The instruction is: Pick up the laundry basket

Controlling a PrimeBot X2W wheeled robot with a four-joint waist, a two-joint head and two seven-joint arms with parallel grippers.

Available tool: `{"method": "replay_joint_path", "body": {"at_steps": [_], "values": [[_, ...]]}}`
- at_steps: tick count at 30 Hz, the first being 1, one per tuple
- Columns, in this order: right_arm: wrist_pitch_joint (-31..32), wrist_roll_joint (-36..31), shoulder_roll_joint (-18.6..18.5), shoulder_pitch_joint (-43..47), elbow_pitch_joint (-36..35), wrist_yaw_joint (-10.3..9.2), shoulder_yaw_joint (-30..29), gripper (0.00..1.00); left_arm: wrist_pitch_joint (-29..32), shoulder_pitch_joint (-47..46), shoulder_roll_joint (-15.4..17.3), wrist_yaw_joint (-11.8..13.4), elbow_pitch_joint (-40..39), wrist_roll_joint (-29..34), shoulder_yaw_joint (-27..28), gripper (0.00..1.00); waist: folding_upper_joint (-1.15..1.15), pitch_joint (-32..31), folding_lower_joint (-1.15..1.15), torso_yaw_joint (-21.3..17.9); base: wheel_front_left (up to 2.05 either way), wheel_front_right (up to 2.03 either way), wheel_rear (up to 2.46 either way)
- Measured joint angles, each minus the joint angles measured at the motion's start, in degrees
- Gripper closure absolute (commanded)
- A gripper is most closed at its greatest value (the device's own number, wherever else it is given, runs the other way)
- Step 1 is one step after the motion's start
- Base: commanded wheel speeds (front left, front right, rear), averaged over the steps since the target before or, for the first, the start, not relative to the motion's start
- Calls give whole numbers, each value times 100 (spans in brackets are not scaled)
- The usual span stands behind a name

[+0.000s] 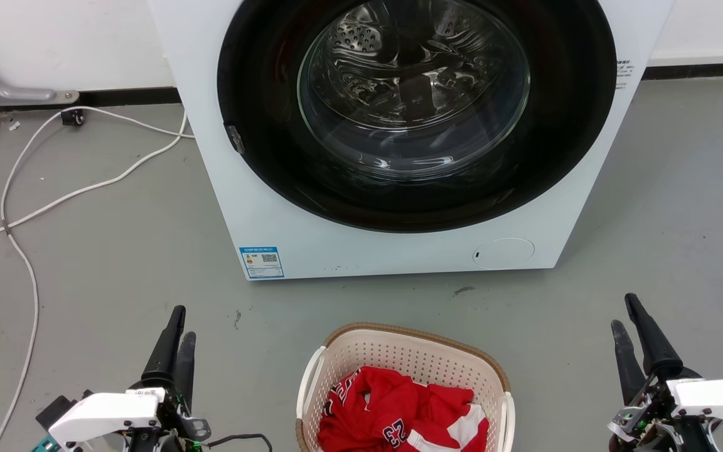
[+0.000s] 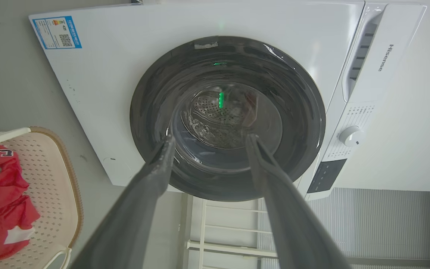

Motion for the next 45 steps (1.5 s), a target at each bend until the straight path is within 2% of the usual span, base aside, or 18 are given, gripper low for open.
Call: {"method": "replay_joint_path", "body": {"at_steps": [8, 25, 45], "values": [[-223, -969, 1, 1, -243, 0, 19, 0, -224, 0, 1, 27, -215, 827, 34, 0, 0, 19, 0, -1, 0, 0, 0], [-641, -3303, 0, 46, -801, 0, 234, 0, -624, 39, 2, 453, -766, 2825, -209, 0, 0, 58, 0, 5, 0, 0, 0], [-1053, -5241, 0, 152, -1151, 0, 365, 0, -1046, 126, 3, 754, -1127, 4719, -463, 0, 0, 89, 0, 18, 0, 0, 0]]}}
